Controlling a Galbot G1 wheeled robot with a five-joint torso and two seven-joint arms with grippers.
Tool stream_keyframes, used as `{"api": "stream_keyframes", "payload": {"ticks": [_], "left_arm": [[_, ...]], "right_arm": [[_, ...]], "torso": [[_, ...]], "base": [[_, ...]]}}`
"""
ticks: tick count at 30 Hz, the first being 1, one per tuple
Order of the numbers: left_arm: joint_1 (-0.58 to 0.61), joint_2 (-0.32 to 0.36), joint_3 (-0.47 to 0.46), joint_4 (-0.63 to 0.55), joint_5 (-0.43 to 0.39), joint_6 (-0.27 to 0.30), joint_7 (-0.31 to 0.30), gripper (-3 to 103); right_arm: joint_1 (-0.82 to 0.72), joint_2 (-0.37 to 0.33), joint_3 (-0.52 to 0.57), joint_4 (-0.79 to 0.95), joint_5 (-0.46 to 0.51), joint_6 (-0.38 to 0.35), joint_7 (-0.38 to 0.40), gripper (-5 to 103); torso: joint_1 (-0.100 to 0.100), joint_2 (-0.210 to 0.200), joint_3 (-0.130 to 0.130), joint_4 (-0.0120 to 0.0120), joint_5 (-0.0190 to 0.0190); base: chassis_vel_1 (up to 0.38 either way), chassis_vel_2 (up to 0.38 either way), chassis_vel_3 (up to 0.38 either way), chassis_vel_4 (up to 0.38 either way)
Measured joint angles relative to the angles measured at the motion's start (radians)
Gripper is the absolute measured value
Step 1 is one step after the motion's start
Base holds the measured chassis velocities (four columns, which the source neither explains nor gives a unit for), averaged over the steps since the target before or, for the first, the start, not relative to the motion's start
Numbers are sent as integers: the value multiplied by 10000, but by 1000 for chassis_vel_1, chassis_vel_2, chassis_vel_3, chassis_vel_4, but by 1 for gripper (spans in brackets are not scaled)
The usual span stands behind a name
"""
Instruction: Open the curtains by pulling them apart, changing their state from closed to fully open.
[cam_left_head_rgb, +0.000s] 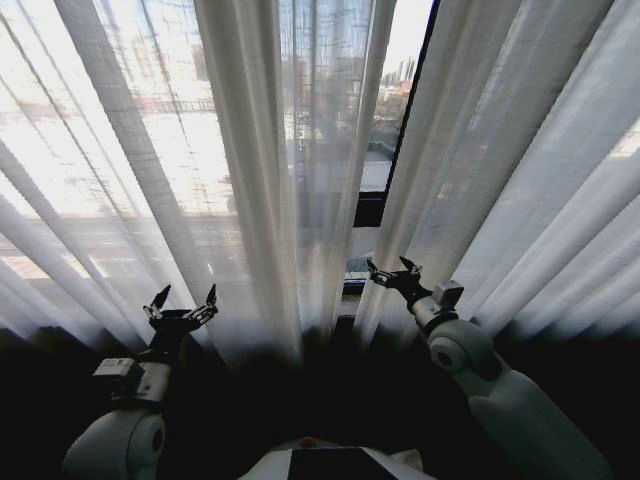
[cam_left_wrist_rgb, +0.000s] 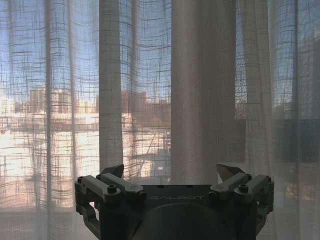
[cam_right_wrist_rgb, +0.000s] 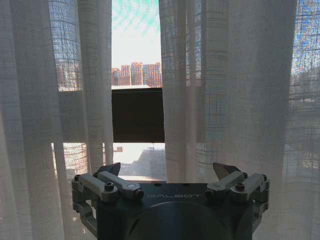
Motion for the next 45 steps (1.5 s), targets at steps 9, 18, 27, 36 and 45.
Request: {"api": "stream_keyframes", "payload": {"ticks": [9, 18, 27, 36, 45], "left_arm": [[-141, 184, 51, 4, -18, -138, -2, 100], [-381, 264, 128, 13, -6, -169, 2, 100], [-292, 418, 106, 20, -27, -137, 7, 100], [-66, 380, 96, 14, -39, -160, 32, 100], [-78, 460, 1, 10, -89, -175, 30, 100]], "right_arm": [[1117, 316, -189, -1569, -513, 167, -104, 100], [2392, 851, -620, -3052, -660, 316, -355, 100], [2974, 890, -714, -3652, -763, 328, -426, 100], [2946, 850, -657, -3503, -798, 329, -428, 79], [2749, 915, -579, -3191, -802, 355, -455, 52]], "torso": [[0, 0, 0, 0, 0], [1, 0, 1, -1, -1], [1, -1, 1, -1, -1], [1, -1, 1, -1, -1], [1, -1, 0, -2, -1]], "base": [[0, 0, 0, 0], [0, 0, 0, 0], [0, 0, 0, 0], [0, 0, 0, 0], [0, 0, 0, 0]]}}
